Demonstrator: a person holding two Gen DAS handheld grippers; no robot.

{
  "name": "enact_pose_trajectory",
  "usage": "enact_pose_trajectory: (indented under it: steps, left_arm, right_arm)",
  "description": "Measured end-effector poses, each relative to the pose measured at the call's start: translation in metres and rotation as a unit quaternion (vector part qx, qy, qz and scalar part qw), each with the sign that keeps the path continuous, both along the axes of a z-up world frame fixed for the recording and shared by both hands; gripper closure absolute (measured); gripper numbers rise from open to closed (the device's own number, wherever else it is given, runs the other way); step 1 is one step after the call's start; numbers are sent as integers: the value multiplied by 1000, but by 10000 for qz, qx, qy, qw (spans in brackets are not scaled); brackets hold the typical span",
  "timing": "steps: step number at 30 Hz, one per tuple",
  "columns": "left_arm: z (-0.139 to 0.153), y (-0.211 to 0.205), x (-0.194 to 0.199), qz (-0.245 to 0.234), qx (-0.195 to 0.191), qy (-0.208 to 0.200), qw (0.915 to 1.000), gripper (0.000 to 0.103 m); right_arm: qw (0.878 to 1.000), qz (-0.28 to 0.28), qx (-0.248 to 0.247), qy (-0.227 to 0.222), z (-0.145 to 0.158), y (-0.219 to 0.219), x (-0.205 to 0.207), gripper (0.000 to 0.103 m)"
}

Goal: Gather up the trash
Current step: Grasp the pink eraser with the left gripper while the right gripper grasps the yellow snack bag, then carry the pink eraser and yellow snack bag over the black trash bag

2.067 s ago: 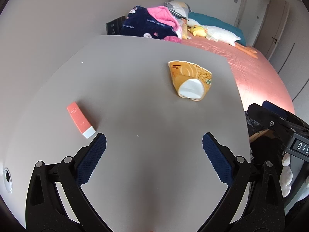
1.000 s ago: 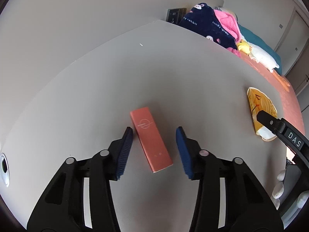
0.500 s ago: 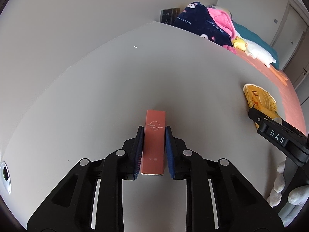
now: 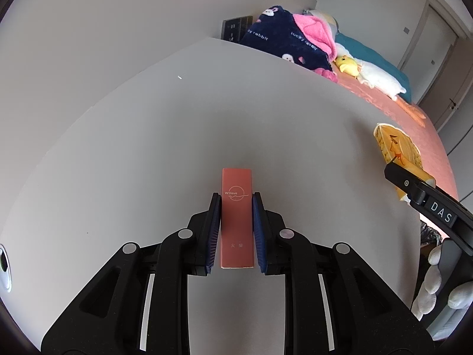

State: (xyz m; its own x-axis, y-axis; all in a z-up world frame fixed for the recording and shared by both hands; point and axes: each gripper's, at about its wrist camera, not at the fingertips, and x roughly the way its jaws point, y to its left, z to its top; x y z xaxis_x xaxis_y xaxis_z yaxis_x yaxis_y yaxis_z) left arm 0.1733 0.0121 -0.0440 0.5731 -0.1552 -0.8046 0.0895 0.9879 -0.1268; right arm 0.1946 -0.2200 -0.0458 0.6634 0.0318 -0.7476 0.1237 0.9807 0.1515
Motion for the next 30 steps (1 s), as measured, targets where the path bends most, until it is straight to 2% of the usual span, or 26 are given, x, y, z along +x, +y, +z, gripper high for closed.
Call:
enact_pose_trajectory:
  steps: [13,30]
  left_arm:
    - [19,-39,-39,-320,-31,-234,9992,82]
    - [41,-90,-80,-828,-71,-530,9951,82]
  right_arm:
    - [9995,74,-18,-302,25,-27,-48,25]
    - [9985,65,-137,-522,39,-58,-111,25]
